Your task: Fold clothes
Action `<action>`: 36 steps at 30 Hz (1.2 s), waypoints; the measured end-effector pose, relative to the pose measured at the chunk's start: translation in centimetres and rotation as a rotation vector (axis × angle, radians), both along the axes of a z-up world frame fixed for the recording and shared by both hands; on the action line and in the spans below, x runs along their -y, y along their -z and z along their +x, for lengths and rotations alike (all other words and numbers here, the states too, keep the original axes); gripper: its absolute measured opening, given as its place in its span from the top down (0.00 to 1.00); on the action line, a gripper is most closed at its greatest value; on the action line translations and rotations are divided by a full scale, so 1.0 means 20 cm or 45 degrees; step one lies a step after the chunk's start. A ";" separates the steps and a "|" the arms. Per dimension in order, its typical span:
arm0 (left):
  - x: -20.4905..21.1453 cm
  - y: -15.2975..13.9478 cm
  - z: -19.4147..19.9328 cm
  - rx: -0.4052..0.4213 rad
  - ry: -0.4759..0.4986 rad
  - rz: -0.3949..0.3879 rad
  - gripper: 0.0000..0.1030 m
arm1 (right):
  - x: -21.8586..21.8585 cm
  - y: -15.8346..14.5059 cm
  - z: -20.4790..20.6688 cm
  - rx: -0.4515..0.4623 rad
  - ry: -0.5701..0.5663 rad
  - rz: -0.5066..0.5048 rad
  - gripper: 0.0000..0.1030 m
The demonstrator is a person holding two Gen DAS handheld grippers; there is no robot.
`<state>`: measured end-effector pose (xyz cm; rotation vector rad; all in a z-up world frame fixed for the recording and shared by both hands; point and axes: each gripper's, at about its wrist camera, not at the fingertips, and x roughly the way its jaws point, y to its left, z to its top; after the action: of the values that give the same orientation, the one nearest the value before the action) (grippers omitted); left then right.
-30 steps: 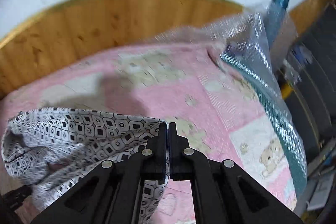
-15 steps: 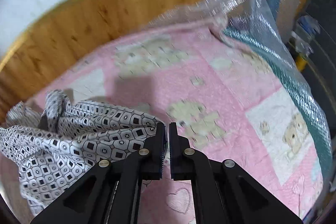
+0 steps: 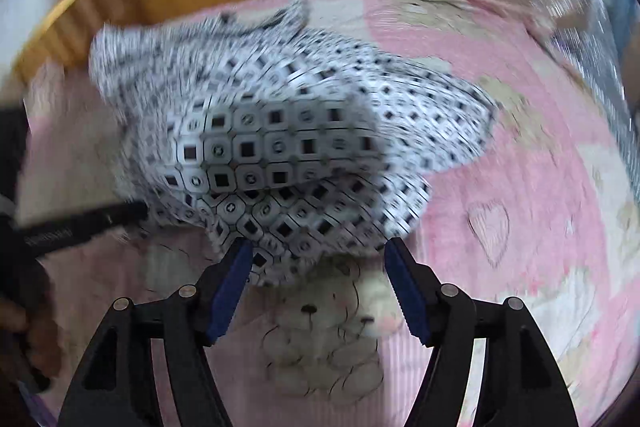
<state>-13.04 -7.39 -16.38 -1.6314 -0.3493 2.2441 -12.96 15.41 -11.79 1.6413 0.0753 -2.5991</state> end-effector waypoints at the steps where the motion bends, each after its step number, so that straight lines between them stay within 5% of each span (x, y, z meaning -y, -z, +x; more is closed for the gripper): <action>1: 0.00 -0.01 0.00 -0.016 0.000 -0.008 0.81 | 0.02 0.03 -0.04 0.022 -0.019 0.017 0.76; 2: -0.01 -0.01 0.00 -0.032 0.000 -0.016 0.99 | 0.03 0.02 -0.07 0.041 -0.022 0.008 0.92; 4: 0.09 -0.14 -0.01 -0.100 -0.050 0.004 0.99 | 0.01 -0.07 -0.10 0.028 -0.006 -0.064 0.95; 10: 0.82 -0.89 0.06 -0.486 -0.370 0.062 1.00 | 0.10 -0.67 0.13 -0.045 -0.246 -0.749 0.97; 13: 1.10 -1.00 0.11 -0.533 -0.517 -0.065 1.00 | 0.38 -0.66 0.28 0.081 -0.495 -0.881 0.95; 14: 1.20 -1.03 0.13 -0.546 -0.565 -0.110 0.99 | 0.47 -0.57 0.31 0.141 -0.546 -0.830 0.84; 16: 1.29 -0.86 0.10 -0.417 -0.596 -0.239 0.99 | 0.59 -0.36 0.33 0.256 -0.530 -0.626 0.65; 20: 1.48 -0.47 0.26 -0.120 -0.706 -0.163 0.98 | 0.45 -0.14 0.29 0.355 -0.311 -0.508 0.63; 24: 1.56 -0.33 0.56 -0.048 -0.843 -0.061 0.70 | 0.10 -0.14 0.13 0.283 -0.031 -0.449 0.46; 28: 1.51 -0.19 0.63 0.071 -0.826 0.003 0.69 | -0.13 -0.18 -0.19 0.144 0.142 -0.274 0.44; 31: 1.38 -0.10 0.62 0.143 -0.753 0.024 0.67 | -0.15 -0.18 -0.54 0.077 0.138 -0.175 0.37; 36: 1.22 0.00 0.56 0.148 -0.716 -0.034 0.65 | -0.09 -0.01 -0.91 0.147 0.086 -0.030 0.42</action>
<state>-1.82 -31.83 -16.38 -1.8563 -0.9105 2.5464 -31.16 17.24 -11.49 1.8118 -0.0170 -2.5354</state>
